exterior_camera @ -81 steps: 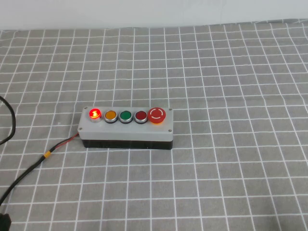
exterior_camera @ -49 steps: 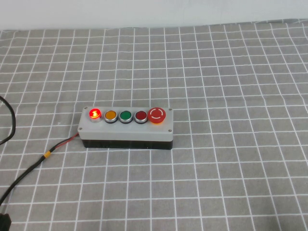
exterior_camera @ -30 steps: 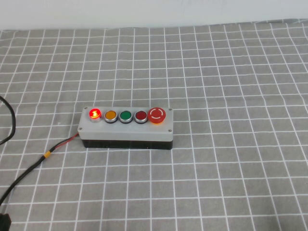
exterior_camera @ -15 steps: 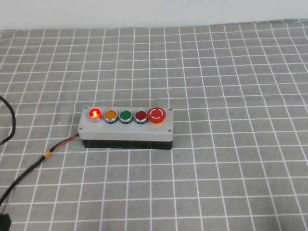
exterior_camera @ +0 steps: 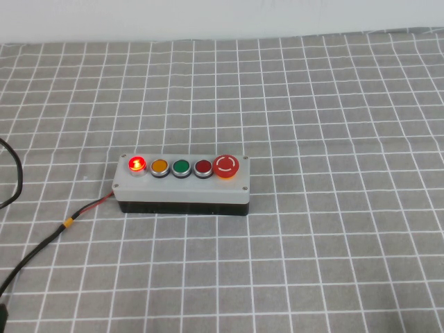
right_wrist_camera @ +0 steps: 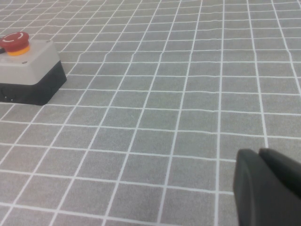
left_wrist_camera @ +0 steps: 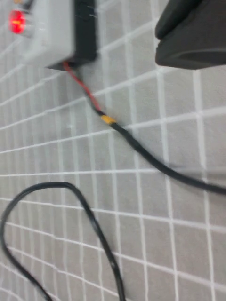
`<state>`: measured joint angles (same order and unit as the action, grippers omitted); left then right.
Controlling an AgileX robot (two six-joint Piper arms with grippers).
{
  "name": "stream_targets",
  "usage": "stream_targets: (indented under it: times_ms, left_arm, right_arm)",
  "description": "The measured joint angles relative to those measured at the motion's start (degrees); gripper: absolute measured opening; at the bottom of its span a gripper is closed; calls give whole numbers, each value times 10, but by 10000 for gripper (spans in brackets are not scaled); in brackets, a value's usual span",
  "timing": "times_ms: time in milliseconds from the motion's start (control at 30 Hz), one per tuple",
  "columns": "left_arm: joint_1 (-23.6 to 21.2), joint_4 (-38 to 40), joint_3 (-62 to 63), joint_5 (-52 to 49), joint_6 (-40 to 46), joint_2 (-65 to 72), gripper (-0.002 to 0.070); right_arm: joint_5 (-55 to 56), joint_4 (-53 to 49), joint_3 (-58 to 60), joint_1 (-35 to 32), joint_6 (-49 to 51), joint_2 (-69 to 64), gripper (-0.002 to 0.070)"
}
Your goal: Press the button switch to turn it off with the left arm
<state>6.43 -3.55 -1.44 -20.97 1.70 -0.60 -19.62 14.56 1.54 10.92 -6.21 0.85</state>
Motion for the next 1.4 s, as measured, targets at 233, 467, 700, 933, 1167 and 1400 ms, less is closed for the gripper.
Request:
stream_targets:
  times_ms: [233, 467, 700, 933, 1167, 1400]
  left_arm:
    - [0, 188, 0, 107, -146, 0, -3]
    - [0, 322, 0, 152, -208, 0, -3]
    - [0, 328, 0, 188, -183, 0, -3]
    - [0, 329, 0, 183, -124, 0, -3]
    - [0, 329, 44, 59, -29, 0, -3]
    - [0, 249, 236, -152, 7, 143, -3]
  right_arm:
    - [0, 0, 0, 0, 0, 0, -16]
    - [0, 0, 0, 0, 0, 0, -16]
    - [0, 0, 0, 0, 0, 0, -16]
    - [0, 0, 0, 0, 0, 0, -16]
    - [0, 0, 0, 0, 0, 0, -16]
    - [0, 0, 0, 0, 0, 0, -16]
